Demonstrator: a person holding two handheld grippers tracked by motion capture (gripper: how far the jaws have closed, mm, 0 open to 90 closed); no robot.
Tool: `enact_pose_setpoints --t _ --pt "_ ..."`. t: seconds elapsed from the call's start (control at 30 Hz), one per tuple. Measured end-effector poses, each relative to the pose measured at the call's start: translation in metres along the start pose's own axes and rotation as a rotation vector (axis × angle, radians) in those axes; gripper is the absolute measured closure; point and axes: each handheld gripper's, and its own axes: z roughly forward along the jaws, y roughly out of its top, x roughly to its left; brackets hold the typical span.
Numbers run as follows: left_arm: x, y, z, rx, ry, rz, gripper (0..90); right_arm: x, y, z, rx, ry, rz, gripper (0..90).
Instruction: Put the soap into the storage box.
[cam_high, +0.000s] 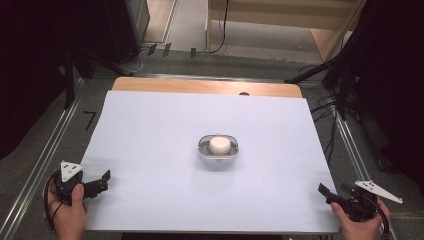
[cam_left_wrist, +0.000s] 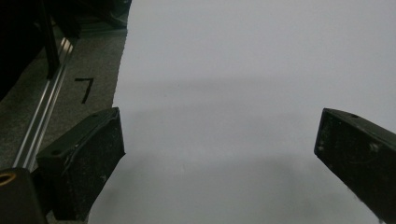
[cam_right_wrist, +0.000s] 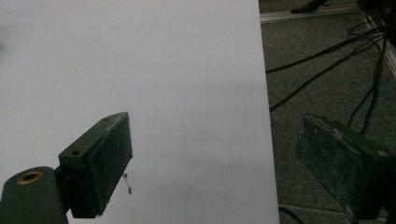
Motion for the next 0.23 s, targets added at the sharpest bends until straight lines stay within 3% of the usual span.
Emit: enact_pose_setpoints --t 0.23 --pt "0.0002 0.0001 -0.0001 0.002 -0.001 -0.001 2.2 -0.001 -0.0005 -0.0001 -0.003 0.005 0.011 11.7"
